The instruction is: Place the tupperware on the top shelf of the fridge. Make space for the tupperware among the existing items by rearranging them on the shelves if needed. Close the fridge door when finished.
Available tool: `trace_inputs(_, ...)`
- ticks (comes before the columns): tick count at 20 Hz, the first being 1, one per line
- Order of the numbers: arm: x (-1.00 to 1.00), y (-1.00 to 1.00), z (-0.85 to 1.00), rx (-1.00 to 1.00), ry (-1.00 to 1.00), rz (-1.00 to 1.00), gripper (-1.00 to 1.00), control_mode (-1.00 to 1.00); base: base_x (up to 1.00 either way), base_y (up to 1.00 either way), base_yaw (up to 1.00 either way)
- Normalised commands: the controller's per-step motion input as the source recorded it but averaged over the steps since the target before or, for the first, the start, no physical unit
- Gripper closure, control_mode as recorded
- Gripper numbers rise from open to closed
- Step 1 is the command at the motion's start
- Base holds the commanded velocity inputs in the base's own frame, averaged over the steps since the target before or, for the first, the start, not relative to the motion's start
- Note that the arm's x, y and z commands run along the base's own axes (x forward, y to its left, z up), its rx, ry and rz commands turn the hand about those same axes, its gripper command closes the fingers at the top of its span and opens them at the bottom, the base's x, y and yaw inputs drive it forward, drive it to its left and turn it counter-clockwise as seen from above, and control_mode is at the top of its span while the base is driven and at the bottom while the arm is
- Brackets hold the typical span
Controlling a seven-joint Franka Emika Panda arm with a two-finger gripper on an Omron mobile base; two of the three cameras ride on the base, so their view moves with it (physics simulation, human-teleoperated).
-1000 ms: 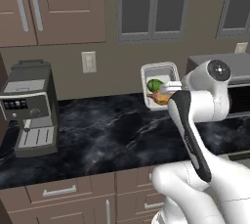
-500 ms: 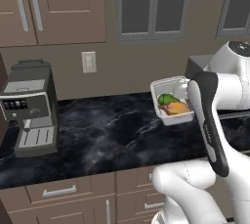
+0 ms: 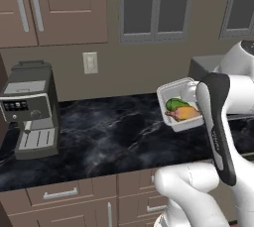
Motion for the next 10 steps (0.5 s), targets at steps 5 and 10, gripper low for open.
trace_inputs(5, -0.03, 0.00, 0.06, -0.01, -0.11, 0.00, 1.00, -1.00, 0.00, 0.00, 0.00)
trace_inputs(10, -0.12, 0.00, 0.09, 0.00, -0.11, 0.05, 1.00, -1.00, 0.00, 0.00, 0.00)
